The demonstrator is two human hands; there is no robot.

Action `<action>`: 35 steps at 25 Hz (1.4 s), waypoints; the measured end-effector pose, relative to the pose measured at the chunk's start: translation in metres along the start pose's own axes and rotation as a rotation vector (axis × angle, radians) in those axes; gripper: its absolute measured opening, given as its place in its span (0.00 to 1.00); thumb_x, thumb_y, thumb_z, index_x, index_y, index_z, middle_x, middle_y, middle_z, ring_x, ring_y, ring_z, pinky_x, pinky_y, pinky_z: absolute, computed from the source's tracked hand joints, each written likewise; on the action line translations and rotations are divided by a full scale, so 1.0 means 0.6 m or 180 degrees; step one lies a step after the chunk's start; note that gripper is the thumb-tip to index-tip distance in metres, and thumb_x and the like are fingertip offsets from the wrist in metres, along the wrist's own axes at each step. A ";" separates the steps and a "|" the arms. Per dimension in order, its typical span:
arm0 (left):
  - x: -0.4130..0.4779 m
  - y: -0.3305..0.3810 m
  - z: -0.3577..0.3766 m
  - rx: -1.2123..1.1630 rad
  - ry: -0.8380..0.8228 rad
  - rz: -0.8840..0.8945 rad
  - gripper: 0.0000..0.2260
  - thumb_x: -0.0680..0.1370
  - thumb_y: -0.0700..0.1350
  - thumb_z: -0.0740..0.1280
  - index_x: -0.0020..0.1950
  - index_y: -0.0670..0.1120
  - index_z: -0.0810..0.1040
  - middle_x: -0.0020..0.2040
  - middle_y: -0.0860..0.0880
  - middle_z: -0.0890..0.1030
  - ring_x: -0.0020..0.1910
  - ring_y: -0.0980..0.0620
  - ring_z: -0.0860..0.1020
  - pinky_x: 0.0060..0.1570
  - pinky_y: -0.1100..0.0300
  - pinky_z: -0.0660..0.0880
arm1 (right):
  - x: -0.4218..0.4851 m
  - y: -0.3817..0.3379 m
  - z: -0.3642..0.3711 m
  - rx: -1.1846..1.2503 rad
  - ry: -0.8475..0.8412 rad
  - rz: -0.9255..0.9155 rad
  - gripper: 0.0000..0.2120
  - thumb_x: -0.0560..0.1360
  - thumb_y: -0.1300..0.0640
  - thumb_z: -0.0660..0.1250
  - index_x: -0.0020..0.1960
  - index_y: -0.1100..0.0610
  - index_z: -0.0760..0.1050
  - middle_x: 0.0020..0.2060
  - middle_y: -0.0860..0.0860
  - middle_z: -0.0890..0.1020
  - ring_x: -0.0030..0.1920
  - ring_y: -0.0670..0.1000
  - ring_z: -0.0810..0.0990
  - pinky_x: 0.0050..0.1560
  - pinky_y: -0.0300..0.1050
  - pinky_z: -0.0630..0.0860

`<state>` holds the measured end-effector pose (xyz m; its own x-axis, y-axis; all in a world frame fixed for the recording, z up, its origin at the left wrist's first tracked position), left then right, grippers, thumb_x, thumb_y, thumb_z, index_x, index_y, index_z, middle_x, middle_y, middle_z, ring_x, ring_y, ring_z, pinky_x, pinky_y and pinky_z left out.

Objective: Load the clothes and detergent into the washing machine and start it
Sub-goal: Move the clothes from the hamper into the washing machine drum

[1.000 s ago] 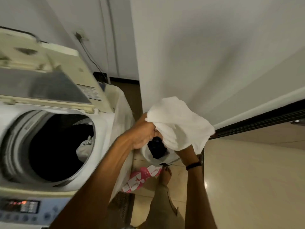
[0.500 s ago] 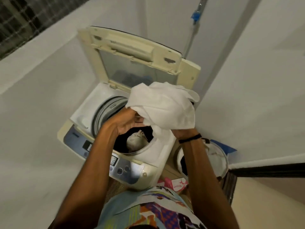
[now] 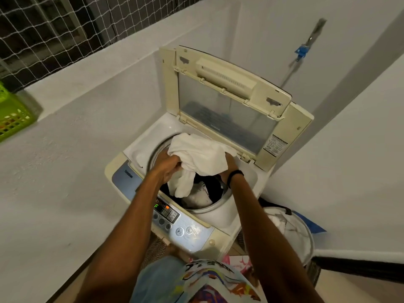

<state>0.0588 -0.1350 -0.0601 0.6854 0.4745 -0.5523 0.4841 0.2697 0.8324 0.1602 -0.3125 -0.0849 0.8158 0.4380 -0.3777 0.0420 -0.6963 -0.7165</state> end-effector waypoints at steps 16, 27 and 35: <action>-0.110 -0.143 0.318 0.1777 -0.0205 0.0898 0.07 0.76 0.42 0.70 0.53 0.48 0.81 0.45 0.53 0.83 0.45 0.54 0.79 0.49 0.62 0.73 | -0.138 0.280 -0.061 0.2385 0.1527 0.1331 0.07 0.75 0.64 0.65 0.45 0.56 0.81 0.39 0.54 0.85 0.39 0.52 0.83 0.39 0.43 0.82; -0.054 -0.477 0.663 0.3010 -0.1006 -0.0024 0.08 0.79 0.40 0.66 0.57 0.45 0.79 0.55 0.46 0.83 0.55 0.46 0.81 0.49 0.62 0.72 | -0.229 0.800 -0.063 0.1334 0.0892 0.2599 0.20 0.74 0.62 0.63 0.24 0.53 0.67 0.27 0.53 0.76 0.33 0.55 0.74 0.35 0.48 0.72; 0.172 -0.777 0.782 0.2791 -0.0879 -0.0267 0.08 0.79 0.41 0.66 0.58 0.44 0.80 0.56 0.46 0.83 0.57 0.45 0.80 0.55 0.60 0.72 | -0.013 1.185 0.079 0.0743 0.0114 0.2883 0.14 0.80 0.56 0.60 0.56 0.64 0.78 0.57 0.60 0.81 0.58 0.60 0.80 0.54 0.47 0.74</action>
<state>0.1592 -0.6047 -0.5261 0.6803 0.2349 -0.6942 0.6996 -0.4907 0.5195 0.1564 -0.7839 -0.6190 0.4986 -0.2360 -0.8341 -0.7319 -0.6302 -0.2591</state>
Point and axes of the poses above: each hand's wrist, its own x-axis towards the middle knuckle, its own z-axis out of the palm, y = z × x, the point moved 3 cm from there along x, towards the middle knuckle
